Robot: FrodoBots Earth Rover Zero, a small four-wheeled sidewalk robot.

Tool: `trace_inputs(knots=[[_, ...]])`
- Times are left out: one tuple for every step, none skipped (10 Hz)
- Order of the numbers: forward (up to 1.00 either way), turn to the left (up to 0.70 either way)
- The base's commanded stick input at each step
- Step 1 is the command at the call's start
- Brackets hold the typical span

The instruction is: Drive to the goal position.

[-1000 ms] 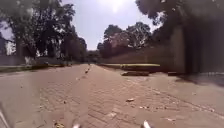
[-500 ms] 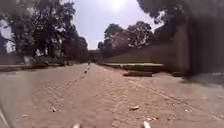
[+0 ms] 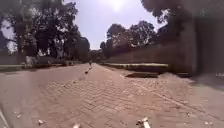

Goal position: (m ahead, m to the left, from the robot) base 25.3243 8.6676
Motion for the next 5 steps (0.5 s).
trace_inputs(knots=[[0.70, 0.00], [0.70, 0.00], [0.70, 0.00], [0.70, 0.00], [0.70, 0.00]])
